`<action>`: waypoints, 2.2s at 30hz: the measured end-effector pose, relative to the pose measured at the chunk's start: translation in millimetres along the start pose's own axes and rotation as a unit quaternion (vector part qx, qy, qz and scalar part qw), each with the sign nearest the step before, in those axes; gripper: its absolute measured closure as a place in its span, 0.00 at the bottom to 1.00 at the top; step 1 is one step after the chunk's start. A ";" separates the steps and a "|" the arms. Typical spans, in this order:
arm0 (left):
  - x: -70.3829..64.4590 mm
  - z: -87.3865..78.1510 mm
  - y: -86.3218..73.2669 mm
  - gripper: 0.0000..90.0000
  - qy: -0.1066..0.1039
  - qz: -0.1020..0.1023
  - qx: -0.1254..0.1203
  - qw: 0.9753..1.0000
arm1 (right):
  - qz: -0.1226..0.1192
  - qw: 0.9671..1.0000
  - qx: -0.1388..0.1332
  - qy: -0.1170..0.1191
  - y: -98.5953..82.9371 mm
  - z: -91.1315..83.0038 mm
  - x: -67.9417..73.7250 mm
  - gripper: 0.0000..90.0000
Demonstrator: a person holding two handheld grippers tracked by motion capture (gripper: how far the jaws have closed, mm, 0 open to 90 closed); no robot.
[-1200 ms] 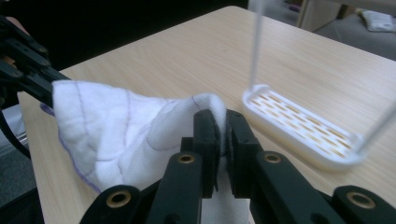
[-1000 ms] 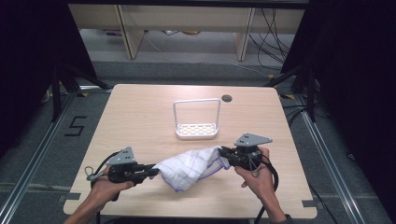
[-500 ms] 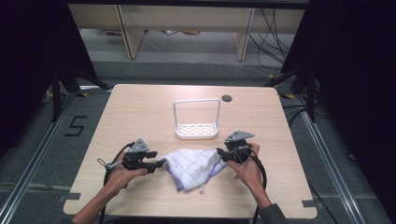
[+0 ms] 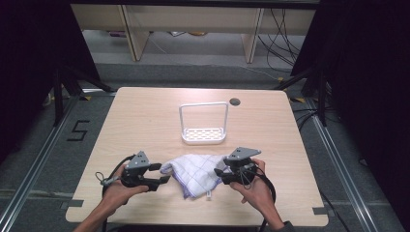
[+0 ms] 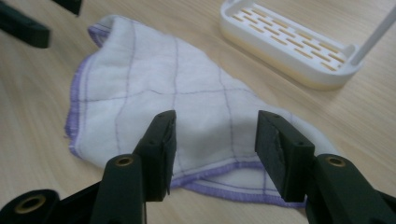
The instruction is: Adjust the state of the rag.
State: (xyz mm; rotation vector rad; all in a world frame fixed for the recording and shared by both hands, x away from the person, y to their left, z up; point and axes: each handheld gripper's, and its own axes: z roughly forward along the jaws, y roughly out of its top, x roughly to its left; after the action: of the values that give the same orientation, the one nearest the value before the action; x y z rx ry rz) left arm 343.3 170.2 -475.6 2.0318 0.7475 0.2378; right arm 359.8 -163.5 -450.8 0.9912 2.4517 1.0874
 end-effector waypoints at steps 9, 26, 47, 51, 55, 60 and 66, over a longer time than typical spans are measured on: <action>-43.7 20.7 16.6 0.48 -0.057 0.044 0.013 0.997 | 0.040 0.999 0.007 -0.013 -12.2 -7.2 -18.8 0.55; -50.2 93.8 20.2 0.77 -0.028 0.111 0.090 0.989 | 0.071 0.997 0.001 -0.011 -26.3 -12.7 -31.7 0.53; -15.4 42.3 62.9 0.93 -0.124 -0.031 -0.020 0.992 | 0.067 0.998 -0.007 -0.001 -24.7 -17.7 -30.2 0.55; -13.5 46.7 65.7 0.93 -0.134 -0.040 -0.014 0.990 | 0.069 0.997 -0.017 0.013 -23.4 -18.0 -25.6 0.55; -12.0 47.2 74.5 0.93 -0.134 -0.035 -0.012 0.990 | 0.067 0.997 -0.011 0.021 -20.7 -20.2 -21.0 0.55; -4.4 51.0 83.5 0.93 -0.127 -0.051 -0.008 0.991 | 0.057 0.997 -0.027 0.034 -14.3 -31.9 -4.2 0.58; -1.4 57.1 86.8 0.94 -0.121 -0.064 -0.009 0.990 | 0.044 0.997 -0.045 0.050 -15.3 -42.9 23.5 0.63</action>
State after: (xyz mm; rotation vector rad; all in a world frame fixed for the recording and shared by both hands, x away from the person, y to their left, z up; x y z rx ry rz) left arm 403.3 95.5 -435.3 1.9433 0.7162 -0.0763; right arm 314.1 -177.9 -432.5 1.0497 2.4331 1.2939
